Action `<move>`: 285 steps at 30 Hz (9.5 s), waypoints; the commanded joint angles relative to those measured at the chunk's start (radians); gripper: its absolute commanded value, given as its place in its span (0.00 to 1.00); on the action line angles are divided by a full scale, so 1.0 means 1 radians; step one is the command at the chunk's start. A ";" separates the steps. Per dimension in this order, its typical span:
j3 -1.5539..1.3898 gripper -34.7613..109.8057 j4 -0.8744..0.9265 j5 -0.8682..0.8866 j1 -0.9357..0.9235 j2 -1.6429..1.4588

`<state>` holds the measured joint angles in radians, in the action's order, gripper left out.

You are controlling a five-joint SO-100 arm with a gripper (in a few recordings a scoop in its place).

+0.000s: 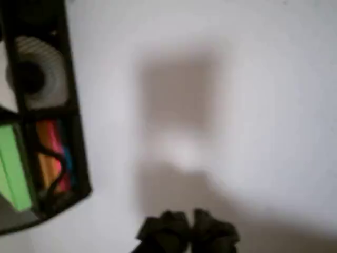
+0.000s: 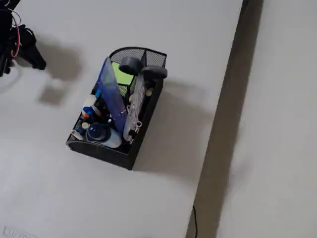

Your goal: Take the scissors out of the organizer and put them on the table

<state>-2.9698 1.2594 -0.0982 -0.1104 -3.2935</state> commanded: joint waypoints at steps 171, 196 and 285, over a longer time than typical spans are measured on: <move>-0.124 0.48 -0.379 -0.387 -0.364 0.006; -0.020 0.24 -0.051 0.081 0.087 0.005; -0.018 0.24 -0.043 0.123 0.086 0.003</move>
<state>-3.0634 1.2118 0.0107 -0.0353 -3.2904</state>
